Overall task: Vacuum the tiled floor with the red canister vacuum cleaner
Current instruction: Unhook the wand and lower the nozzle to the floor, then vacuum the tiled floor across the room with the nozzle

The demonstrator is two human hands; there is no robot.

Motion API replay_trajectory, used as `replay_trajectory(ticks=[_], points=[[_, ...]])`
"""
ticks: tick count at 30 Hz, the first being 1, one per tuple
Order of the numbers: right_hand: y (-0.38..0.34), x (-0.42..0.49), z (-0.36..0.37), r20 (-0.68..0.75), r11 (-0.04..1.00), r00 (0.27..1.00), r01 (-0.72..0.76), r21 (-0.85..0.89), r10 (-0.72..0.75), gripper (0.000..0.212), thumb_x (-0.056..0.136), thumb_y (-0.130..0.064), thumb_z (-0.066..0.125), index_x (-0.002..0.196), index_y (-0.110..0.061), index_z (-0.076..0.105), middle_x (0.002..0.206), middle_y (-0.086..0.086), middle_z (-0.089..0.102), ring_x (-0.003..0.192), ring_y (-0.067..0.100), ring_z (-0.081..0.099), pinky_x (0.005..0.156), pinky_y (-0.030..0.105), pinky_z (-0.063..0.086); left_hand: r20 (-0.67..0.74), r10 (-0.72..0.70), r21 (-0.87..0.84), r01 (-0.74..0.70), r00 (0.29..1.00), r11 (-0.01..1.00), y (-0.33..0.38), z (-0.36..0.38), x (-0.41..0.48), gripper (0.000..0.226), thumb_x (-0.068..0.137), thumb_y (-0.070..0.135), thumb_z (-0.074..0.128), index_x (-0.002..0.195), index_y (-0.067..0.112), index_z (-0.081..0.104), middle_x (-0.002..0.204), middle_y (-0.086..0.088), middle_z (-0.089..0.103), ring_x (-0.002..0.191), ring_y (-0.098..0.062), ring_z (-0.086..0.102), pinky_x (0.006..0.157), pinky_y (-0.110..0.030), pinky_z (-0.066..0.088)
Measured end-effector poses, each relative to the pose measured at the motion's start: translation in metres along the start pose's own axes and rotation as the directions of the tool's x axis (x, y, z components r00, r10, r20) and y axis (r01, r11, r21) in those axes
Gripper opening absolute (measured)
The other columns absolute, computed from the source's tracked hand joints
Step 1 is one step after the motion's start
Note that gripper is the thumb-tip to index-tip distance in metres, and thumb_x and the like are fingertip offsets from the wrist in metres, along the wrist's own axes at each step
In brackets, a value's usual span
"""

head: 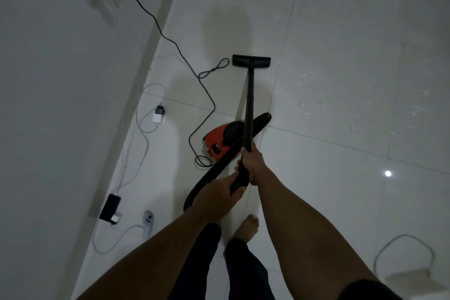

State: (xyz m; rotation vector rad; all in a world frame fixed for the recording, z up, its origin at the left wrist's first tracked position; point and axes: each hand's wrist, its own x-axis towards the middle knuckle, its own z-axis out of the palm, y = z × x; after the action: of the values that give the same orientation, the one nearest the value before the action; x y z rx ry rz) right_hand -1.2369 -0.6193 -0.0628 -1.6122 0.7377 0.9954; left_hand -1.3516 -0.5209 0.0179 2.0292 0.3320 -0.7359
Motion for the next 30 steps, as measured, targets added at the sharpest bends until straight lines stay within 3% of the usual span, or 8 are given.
replay_trajectory(ticks=[4,7,10,14,19,22,25,30], points=[[-0.008,0.011,0.0,0.033,1.0,0.999,-0.002,-0.007,0.002,0.053,0.111,-0.022,0.039,0.16,-0.039,0.026,0.095,0.01,0.057,0.069,0.017,0.056,0.09,0.052,0.061,0.02,-0.038,-0.015,0.038,0.999,0.999,0.004,-0.006,0.011,0.042,0.103,0.043,0.048,0.139,0.022,0.053,0.086,-0.003,0.071,0.074,-0.016,0.068,0.076,-0.036,0.059],[-0.016,0.017,0.0,0.034,1.0,0.999,0.005,-0.013,-0.004,0.058,0.112,-0.025,0.038,0.163,-0.042,0.017,0.108,0.012,0.059,0.072,0.019,0.058,0.081,0.045,0.062,0.035,-0.051,-0.005,0.051,0.998,0.999,0.012,-0.012,0.021,0.039,0.104,0.041,0.045,0.137,0.023,0.053,0.098,-0.006,0.071,0.087,-0.02,0.069,0.082,-0.034,0.056],[-0.022,0.026,-0.004,0.004,1.0,1.0,0.018,-0.01,-0.018,0.059,0.112,-0.029,0.038,0.164,-0.041,0.013,0.097,0.01,0.06,0.068,0.019,0.056,0.066,0.038,0.058,0.055,-0.042,0.024,0.041,0.998,0.999,0.02,-0.016,0.033,0.035,0.106,0.04,0.042,0.133,0.022,0.055,0.098,-0.007,0.071,0.088,-0.023,0.069,0.085,-0.039,0.057],[-0.024,0.038,-0.011,-0.005,0.998,0.999,0.046,-0.035,-0.046,0.057,0.113,-0.033,0.033,0.164,-0.041,0.01,0.091,0.004,0.06,0.072,0.021,0.057,0.071,0.039,0.055,0.058,-0.036,0.068,0.032,0.998,0.997,0.022,-0.01,0.048,0.033,0.105,0.041,0.043,0.135,0.031,0.051,0.089,0.001,0.07,0.077,-0.014,0.069,0.077,-0.035,0.059],[-0.038,0.067,-0.031,0.009,0.992,0.997,0.081,-0.096,-0.081,0.056,0.112,-0.035,0.033,0.164,-0.041,0.011,0.125,0.015,0.064,0.084,0.02,0.063,0.072,0.035,0.054,0.038,-0.063,0.08,0.059,0.997,0.995,0.038,-0.001,0.082,0.04,0.104,0.047,0.041,0.143,0.038,0.045,0.095,0.007,0.071,0.078,-0.004,0.068,0.074,-0.023,0.057],[-0.054,0.086,-0.05,0.027,0.99,0.996,0.086,-0.113,-0.083,0.055,0.112,-0.033,0.033,0.163,-0.042,0.016,0.114,0.013,0.06,0.077,0.016,0.059,0.063,0.029,0.05,-0.014,-0.06,0.061,0.061,0.998,0.996,0.066,0.002,0.103,0.041,0.105,0.042,0.044,0.146,0.038,0.041,0.079,0.016,0.059,0.067,0.007,0.059,0.058,-0.009,0.045],[-0.078,0.104,-0.07,0.036,0.984,0.996,0.087,-0.152,-0.083,0.054,0.112,-0.034,0.033,0.163,-0.039,0.019,0.118,0.016,0.063,0.085,0.022,0.062,0.066,0.029,0.052,-0.066,-0.058,0.025,0.06,0.996,0.998,0.093,0.004,0.126,0.046,0.104,0.039,0.046,0.149,0.04,0.037,0.079,0.023,0.053,0.068,0.011,0.057,0.061,-0.008,0.043],[-0.125,0.125,-0.101,0.118,0.983,0.989,0.103,-0.15,-0.086,0.053,0.112,-0.028,0.035,0.163,-0.033,0.02,0.083,0.012,0.054,0.054,0.015,0.051,0.041,0.022,0.048,-0.168,-0.054,0.027,0.059,0.984,0.998,0.136,0.005,0.161,0.033,0.105,0.034,0.046,0.137,0.027,0.051,0.07,0.013,0.052,0.065,0.016,0.057,0.056,-0.006,0.044]])
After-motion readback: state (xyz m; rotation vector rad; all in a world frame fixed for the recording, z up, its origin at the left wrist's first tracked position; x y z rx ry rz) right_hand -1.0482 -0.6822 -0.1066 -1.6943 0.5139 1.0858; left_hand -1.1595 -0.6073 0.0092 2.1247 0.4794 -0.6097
